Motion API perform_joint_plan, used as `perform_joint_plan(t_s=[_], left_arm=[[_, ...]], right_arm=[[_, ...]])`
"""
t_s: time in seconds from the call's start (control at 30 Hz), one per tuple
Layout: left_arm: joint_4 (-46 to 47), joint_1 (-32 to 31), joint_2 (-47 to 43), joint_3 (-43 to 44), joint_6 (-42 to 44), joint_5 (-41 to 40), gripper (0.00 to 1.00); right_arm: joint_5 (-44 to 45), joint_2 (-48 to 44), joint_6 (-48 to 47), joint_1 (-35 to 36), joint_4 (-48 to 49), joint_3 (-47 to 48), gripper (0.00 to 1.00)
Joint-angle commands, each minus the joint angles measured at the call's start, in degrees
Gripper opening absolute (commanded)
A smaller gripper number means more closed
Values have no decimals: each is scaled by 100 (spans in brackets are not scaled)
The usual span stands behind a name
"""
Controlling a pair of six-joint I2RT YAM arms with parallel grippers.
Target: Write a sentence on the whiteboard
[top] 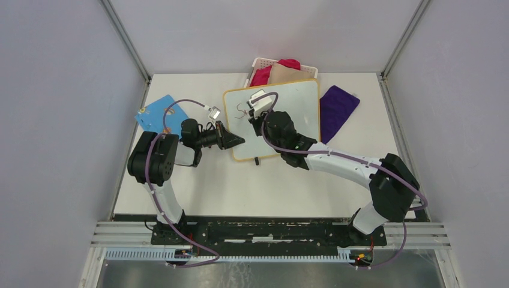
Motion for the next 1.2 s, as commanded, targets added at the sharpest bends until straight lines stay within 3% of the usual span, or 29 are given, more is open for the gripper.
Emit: perform_joint_plan(t_s=[0.0,1.17], left_arm=[[-331,-30,-97,50,328,-274,2],[-510,-75,-123,58,443,-291,2]], right_arm=[[217,34,-14,-148,111,235,0],[91,-427,75,-242,205,-640,0]])
